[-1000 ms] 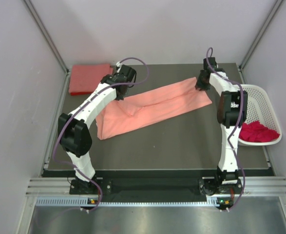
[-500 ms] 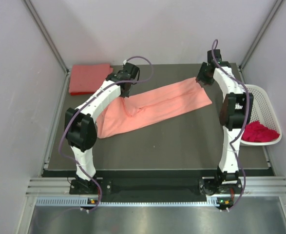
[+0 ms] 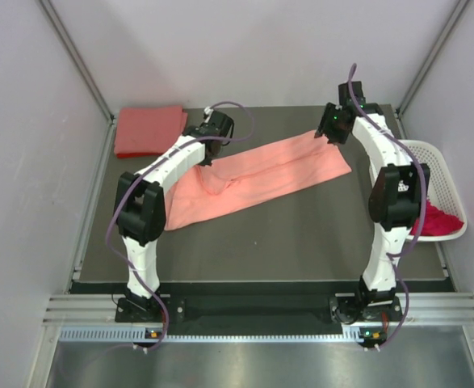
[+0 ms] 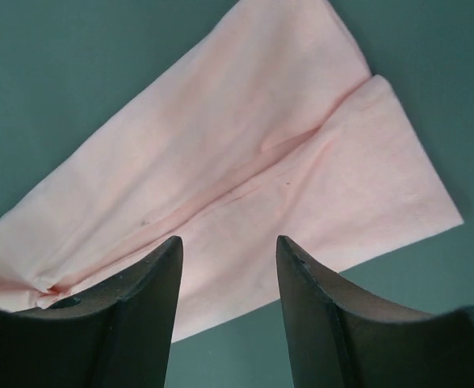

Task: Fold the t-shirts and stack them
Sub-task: Fold the tshirt

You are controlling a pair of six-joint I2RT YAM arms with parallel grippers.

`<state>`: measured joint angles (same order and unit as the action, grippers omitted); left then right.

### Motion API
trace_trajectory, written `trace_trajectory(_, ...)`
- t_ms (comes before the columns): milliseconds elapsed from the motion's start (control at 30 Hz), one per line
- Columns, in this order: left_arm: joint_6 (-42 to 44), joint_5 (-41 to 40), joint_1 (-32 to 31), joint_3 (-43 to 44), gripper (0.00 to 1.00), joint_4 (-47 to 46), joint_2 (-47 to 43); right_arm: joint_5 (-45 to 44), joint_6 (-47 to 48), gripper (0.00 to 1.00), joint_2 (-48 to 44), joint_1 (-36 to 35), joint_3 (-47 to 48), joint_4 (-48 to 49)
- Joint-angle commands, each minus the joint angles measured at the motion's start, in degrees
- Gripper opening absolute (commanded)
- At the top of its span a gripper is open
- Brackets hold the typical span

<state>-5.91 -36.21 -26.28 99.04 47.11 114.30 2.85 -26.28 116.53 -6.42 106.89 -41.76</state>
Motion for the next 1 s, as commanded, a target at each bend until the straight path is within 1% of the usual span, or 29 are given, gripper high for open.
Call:
trace_trajectory(0,-0.3,-4.1,1.2,-2.1,0.00,-3.7,0.0,0.8,-0.7,0.51,-2.2,-2.2,0.7,-0.1)
trace_trajectory(300,-0.5,-5.2,2.1,-5.4,0.00,-5.7,0.5,0.8,0.5,0.51,-2.9,-3.6,-0.5,-1.5)
trace_trajectory(367,-1.8,-6.0,2.3,-4.6,0.16,-3.2,-0.7,0.7,1.0,0.52,-2.8,-3.7,-1.0,-1.7)
trace_trajectory(400,-2.7,-6.1,2.5,-2.8,0.25,-1.9,-1.7,0.5,1.2,0.52,-2.7,-3.8,-1.1,-1.9)
trace_trajectory(433,-4.3,-6.0,2.6,-1.9,0.34,-0.2,-2.5,0.3,1.3,0.52,-2.5,-3.8,-1.1,-2.3)
trace_trajectory(467,-5.3,-5.9,2.6,-0.9,0.49,1.5,-3.4,0.1,1.9,0.52,-2.1,-3.8,-0.8,-2.5)
trace_trajectory(500,-6.4,-5.5,2.6,0.0,0.57,4.5,-4.4,-0.4,2.2,0.52,-1.6,-3.8,-0.7,-2.7)
trace_trajectory(533,-8.0,-4.7,2.6,1.1,0.62,5.5,-6.7,-0.6,2.5,0.52,-1.2,-3.8,-0.4,-2.5)
trace_trajectory(567,-8.9,-4.1,2.6,1.4,0.73,6.6,-8.0,-0.7,3.3,0.53,-0.3,-3.8,0.0,-2.6)
trace_trajectory(600,-10.0,-3.7,2.6,1.7,0.76,8.9,-10.5,-1.3,4.0,0.53,0.3,-4.0,0.6,-2.8)
trace_trajectory(700,-14.7,2.4,2.6,0.4,0.78,12.1,-15.6,-2.5,7.2,0.54,2.2,-4.8,2.7,-2.3)
trace_trajectory(733,-17.9,4.5,2.7,-0.6,0.78,13.0,-16.9,-2.5,8.1,0.55,2.5,-5.1,3.7,-1.3)
trace_trajectory(767,-19.8,9.1,2.6,-1.9,0.79,12.8,-18.3,-3.8,9.7,0.56,2.9,-5.3,3.9,-0.5)
trace_trajectory(800,-21.8,12.5,2.7,-5.8,0.79,12.0,-21.5,-3.9,10.5,0.57,3.1,-5.7,4.1,0.4)
trace_trajectory(833,-25.4,15.4,2.7,-8.4,0.79,8.0,-23.3,-4.2,11.2,0.58,3.3,-5.8,4.5,1.3)
trace_trajectory(867,-27.4,17.7,2.7,-11.3,0.79,5.8,-25.1,-4.4,12.5,0.61,3.4,-6.0,4.6,2.8)
trace_trajectory(900,-31.7,21.2,2.7,-16.6,0.78,3.6,-28.2,-4.3,13.0,0.62,3.5,-6.0,4.7,3.9)
trace_trajectory(933,-33.5,22.3,2.8,-19.1,0.78,1.8,-29.6,-3.8,14.1,0.62,3.5,-6.0,5.0,4.7)
trace_trajectory(967,-35.6,23.0,3.0,-21.2,0.77,-0.8,-30.9,-3.4,14.9,0.65,3.9,-6.2,5.2,5.7)
